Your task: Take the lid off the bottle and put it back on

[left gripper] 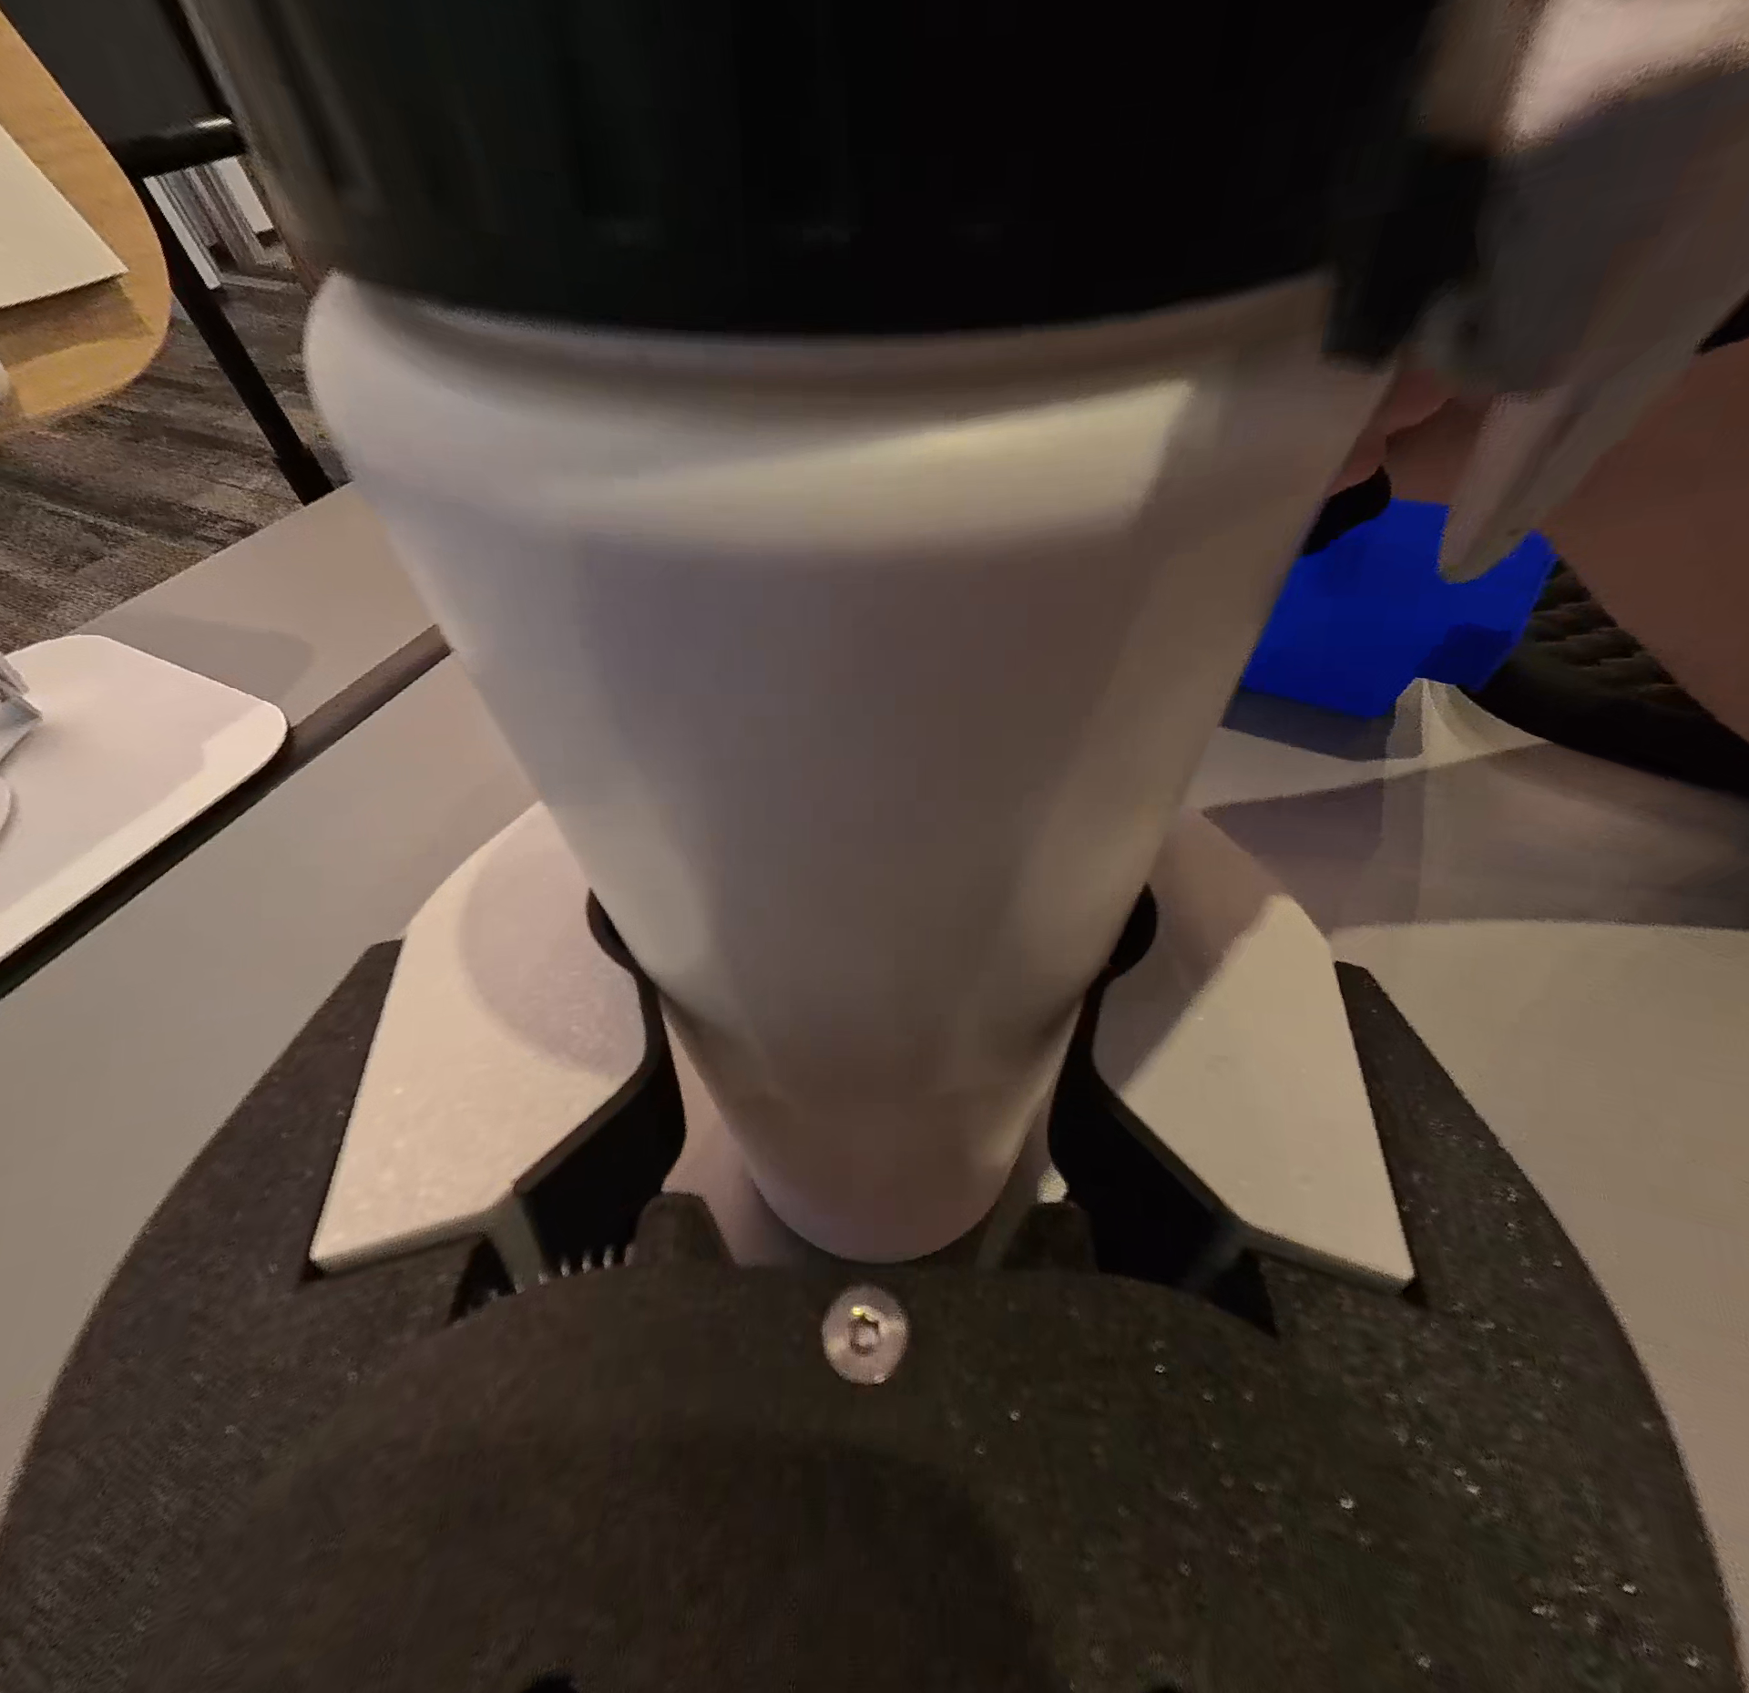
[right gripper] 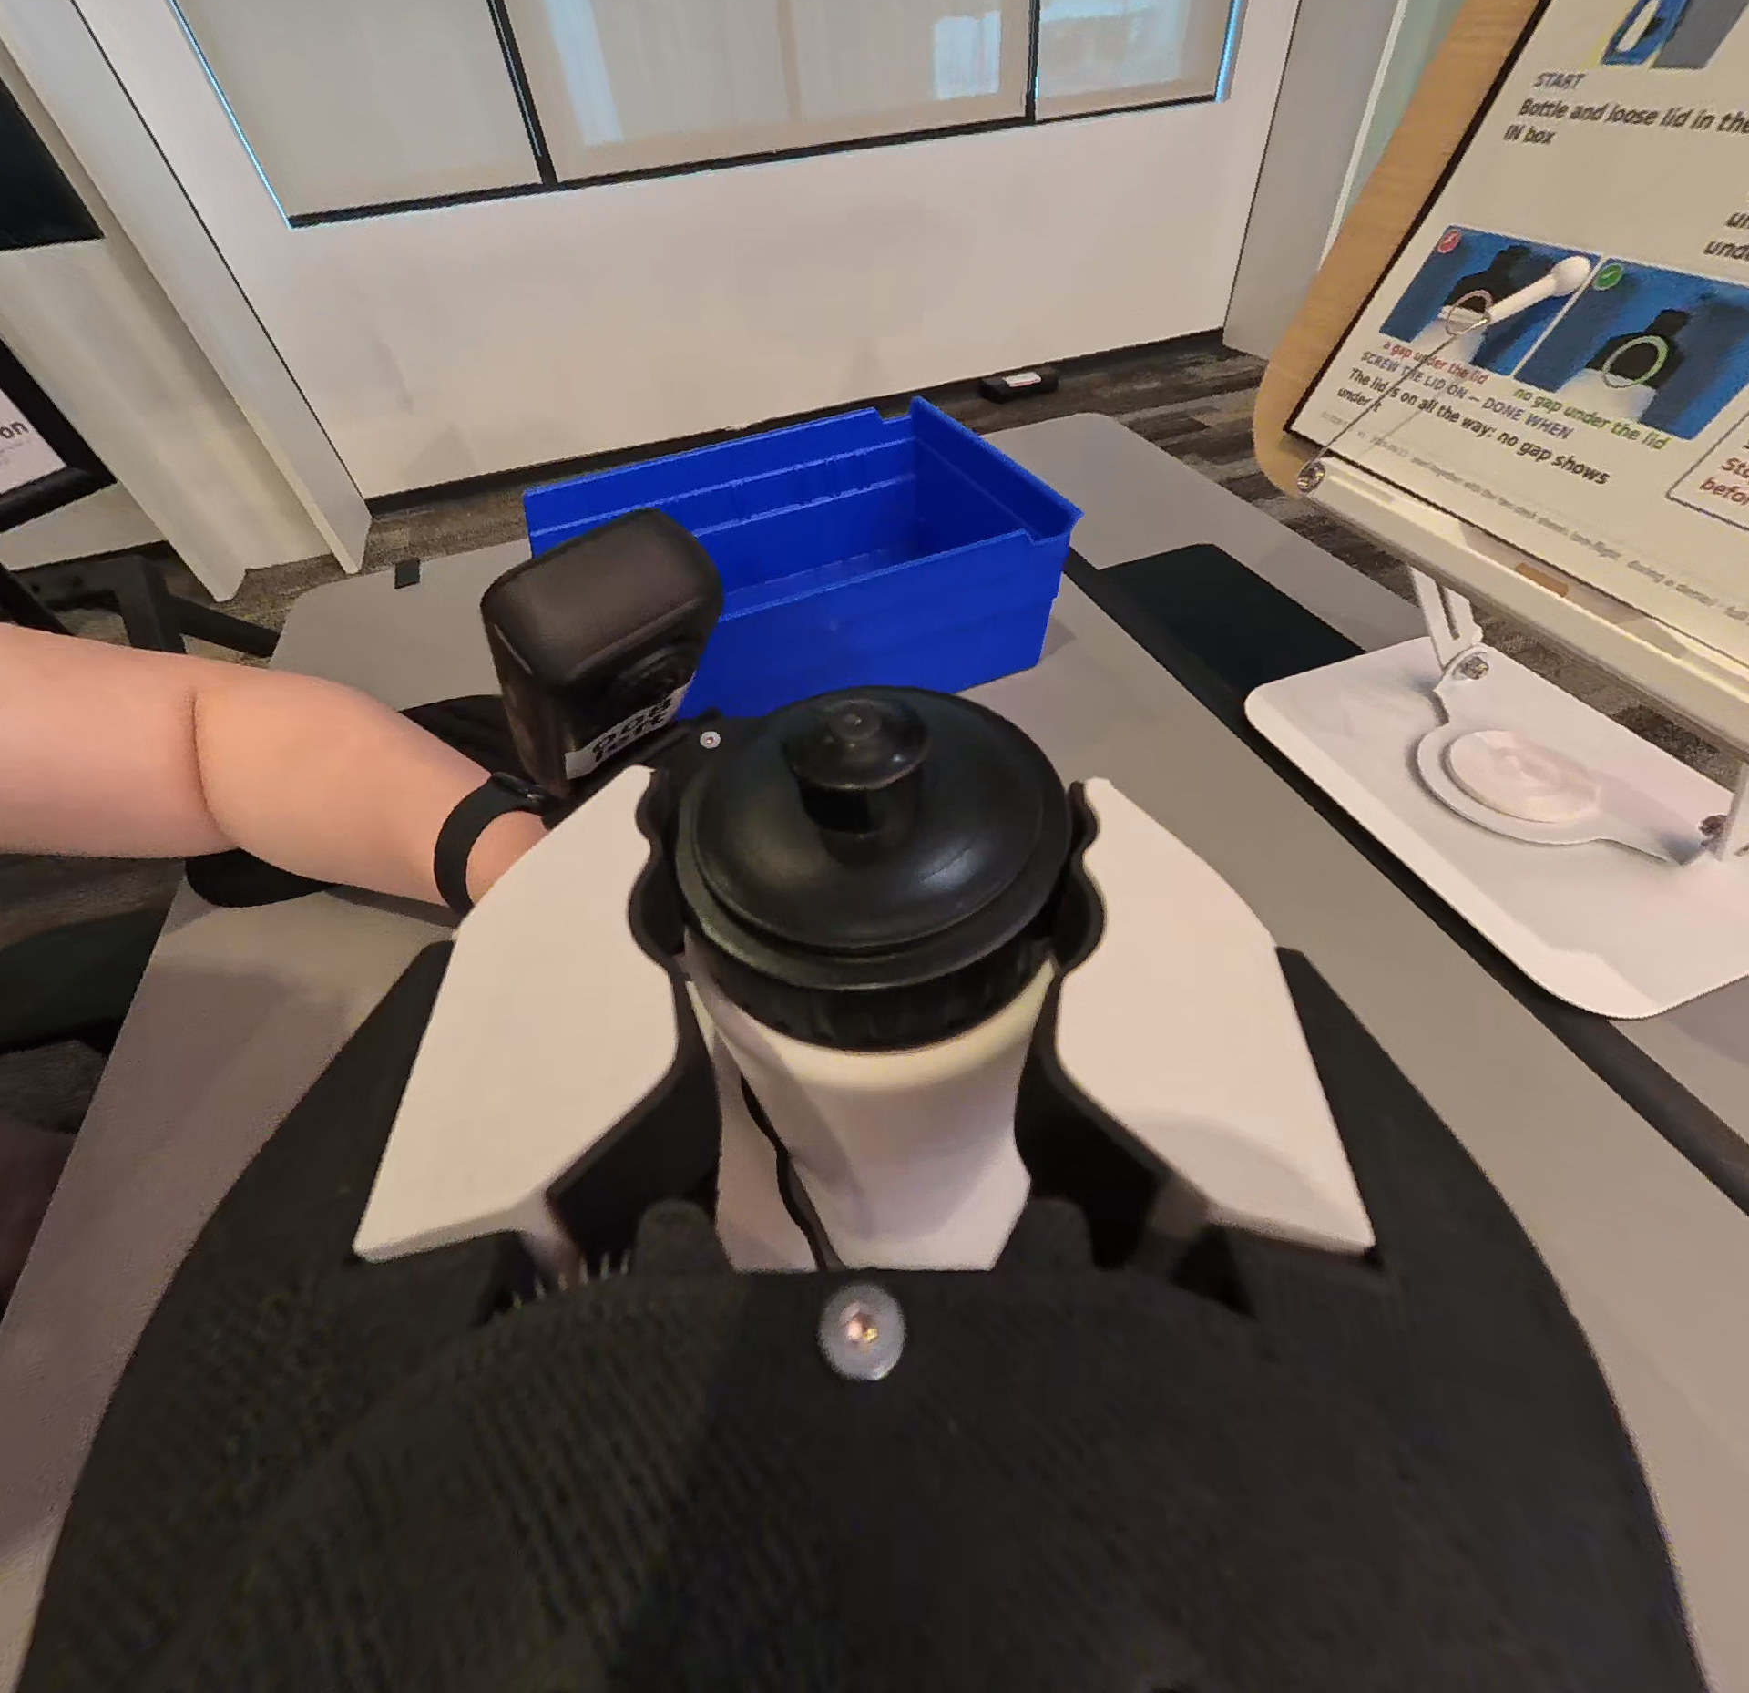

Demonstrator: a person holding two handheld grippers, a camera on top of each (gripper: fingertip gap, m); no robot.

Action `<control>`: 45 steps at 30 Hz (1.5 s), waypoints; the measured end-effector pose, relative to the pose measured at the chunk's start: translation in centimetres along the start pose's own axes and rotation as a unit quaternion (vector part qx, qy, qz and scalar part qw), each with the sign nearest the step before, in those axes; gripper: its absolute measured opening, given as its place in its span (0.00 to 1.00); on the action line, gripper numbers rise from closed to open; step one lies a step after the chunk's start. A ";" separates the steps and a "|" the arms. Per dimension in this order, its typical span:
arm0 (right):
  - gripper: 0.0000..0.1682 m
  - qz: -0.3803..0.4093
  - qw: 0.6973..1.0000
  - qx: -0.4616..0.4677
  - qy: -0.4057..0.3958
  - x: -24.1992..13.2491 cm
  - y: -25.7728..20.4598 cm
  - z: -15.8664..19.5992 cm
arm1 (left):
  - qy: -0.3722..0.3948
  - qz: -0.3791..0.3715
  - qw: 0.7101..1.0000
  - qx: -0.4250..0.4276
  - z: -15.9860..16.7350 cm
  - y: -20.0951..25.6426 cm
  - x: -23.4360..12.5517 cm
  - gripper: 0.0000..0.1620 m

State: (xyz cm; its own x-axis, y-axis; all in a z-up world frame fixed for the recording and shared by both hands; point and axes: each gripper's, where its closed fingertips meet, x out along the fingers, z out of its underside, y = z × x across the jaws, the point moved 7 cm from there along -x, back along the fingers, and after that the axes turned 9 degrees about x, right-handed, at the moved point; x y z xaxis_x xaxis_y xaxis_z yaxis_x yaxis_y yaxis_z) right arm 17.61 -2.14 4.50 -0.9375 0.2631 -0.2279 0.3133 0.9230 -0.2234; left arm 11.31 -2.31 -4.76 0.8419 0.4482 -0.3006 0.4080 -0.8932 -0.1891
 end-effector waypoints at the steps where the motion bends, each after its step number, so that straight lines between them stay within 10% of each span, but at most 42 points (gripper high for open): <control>1: 0.47 -0.001 1.000 -0.003 -0.001 0.0 0.0 0.0 | -0.001 0.002 1.000 0.001 0.0 0.0 0.0 0.61; 21: 0.47 -0.059 0.998 -0.020 -0.019 -0.8 0.1 0.3 | -0.001 0.060 0.998 0.012 -0.2 0.5 0.2 0.58; 34: 0.48 -0.234 0.968 -0.030 -0.090 -1.7 -3.1 0.9 | 0.026 0.239 0.968 0.072 -0.5 4.1 -1.6 0.60; 45: 0.54 0.046 0.996 -0.025 -0.066 -2.6 -1.9 -1.9 | -0.029 0.035 0.999 0.023 0.2 0.1 -2.2 0.60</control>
State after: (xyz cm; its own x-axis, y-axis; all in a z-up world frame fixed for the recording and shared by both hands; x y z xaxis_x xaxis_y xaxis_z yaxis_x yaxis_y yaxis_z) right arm 19.21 -4.06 7.30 -0.8757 0.3121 -0.3684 0.3866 0.9103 -0.1480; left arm 9.45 -3.38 -4.30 0.8456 0.3865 -0.3683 0.3306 -0.9207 -0.2073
